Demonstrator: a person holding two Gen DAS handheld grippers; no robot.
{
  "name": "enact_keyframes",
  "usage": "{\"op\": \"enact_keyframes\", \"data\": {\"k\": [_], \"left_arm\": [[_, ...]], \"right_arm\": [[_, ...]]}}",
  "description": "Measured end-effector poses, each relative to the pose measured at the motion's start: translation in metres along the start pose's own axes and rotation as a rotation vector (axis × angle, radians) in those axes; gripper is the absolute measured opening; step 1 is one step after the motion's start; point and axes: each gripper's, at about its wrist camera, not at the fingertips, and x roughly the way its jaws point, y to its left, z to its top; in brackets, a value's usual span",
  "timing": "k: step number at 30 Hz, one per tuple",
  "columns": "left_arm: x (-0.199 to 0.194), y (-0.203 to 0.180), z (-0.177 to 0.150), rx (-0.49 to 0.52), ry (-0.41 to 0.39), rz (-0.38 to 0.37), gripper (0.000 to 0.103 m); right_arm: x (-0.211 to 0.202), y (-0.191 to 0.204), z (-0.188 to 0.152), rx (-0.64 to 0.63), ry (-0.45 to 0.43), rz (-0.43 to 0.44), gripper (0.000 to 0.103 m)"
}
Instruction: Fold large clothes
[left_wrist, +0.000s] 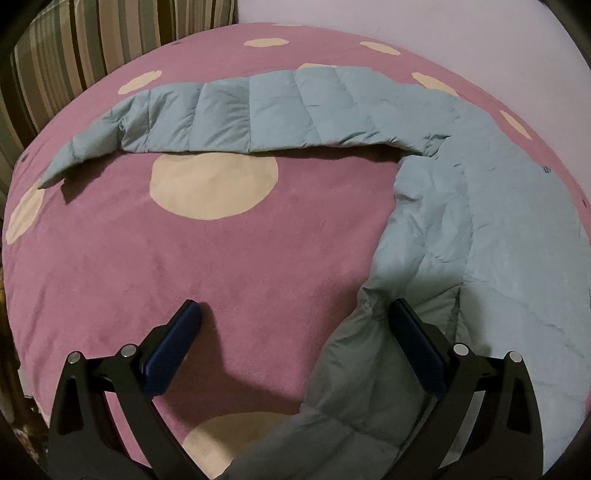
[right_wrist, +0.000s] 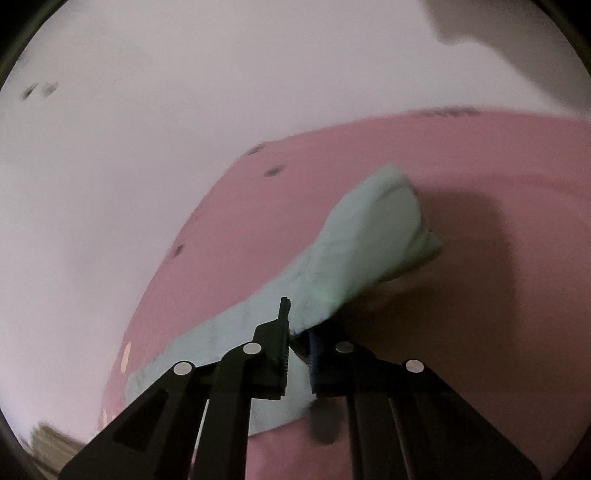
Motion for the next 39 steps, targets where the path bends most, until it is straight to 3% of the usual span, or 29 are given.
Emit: {"op": "enact_keyframes", "data": {"k": [7,12,15,22,32,39], "left_arm": [[0.001,-0.002,-0.001,0.022,-0.021,0.001,0.101],[0.002,-0.003,-0.003,0.025,-0.023,-0.001,0.101],[0.002,-0.003,-0.003,0.027,-0.024,-0.004,0.101],[0.003,-0.004,-0.002,0.039,-0.031,-0.002,0.101],[0.005,-0.006,-0.003,0.043,-0.048,0.004,0.101],[0.005,-0.007,-0.003,0.043,-0.055,0.006,0.101]], "right_arm": [[0.001,0.13,-0.044,-0.289,0.044,0.162,0.008],[0.018,0.231,-0.114,-0.502,0.132,0.274,0.008],[0.03,0.267,-0.153,-0.593,0.188,0.3,0.008],[0.037,0.299,-0.239,-0.755,0.311,0.336,0.008],[0.033,0.338,-0.317,-0.908,0.416,0.385,0.008],[0.037,0.349,-0.353,-0.997,0.493,0.396,0.008]]}}
